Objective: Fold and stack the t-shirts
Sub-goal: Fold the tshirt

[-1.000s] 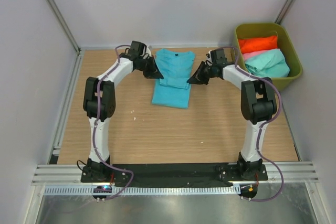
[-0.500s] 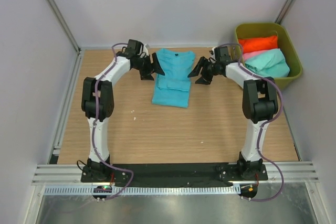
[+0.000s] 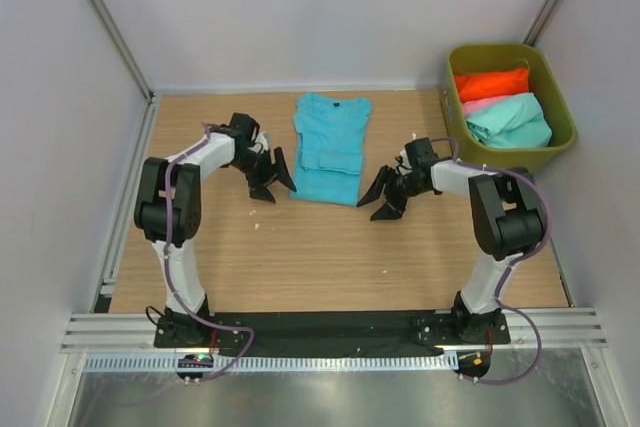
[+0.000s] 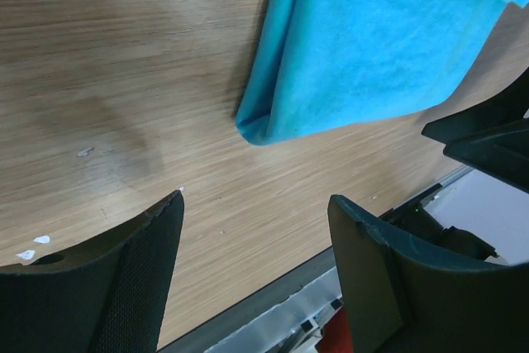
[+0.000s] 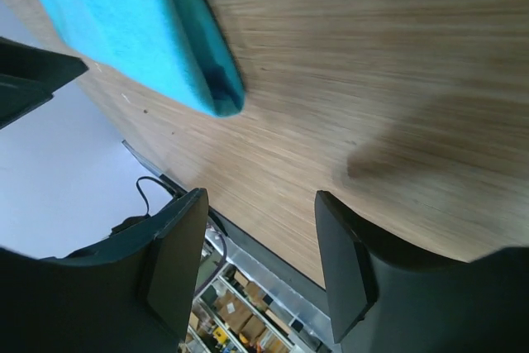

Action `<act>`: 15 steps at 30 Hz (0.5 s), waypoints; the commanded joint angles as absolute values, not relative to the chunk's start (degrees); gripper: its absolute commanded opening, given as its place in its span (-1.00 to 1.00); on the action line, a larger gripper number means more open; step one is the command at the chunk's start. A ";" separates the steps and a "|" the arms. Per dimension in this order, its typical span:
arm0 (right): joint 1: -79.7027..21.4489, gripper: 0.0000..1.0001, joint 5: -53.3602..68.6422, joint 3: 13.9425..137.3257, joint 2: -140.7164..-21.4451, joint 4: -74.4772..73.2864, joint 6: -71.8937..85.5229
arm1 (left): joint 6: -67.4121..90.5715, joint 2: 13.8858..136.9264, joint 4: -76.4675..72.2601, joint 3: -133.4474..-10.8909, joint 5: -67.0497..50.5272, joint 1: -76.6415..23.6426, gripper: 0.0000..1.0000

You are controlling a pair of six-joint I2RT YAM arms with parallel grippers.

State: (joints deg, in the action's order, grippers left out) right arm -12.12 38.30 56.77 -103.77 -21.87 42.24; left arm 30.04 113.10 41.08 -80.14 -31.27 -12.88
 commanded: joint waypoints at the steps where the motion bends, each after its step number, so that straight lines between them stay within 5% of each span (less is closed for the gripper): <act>1: -13.44 0.20 39.90 59.32 -104.40 -16.18 44.29 | 32.43 113.64 38.33 -80.33 -34.36 -12.66 0.43; 15: -16.26 0.18 38.06 62.84 -110.74 -12.57 46.23 | 35.07 120.49 35.77 -83.76 -35.77 -13.01 0.39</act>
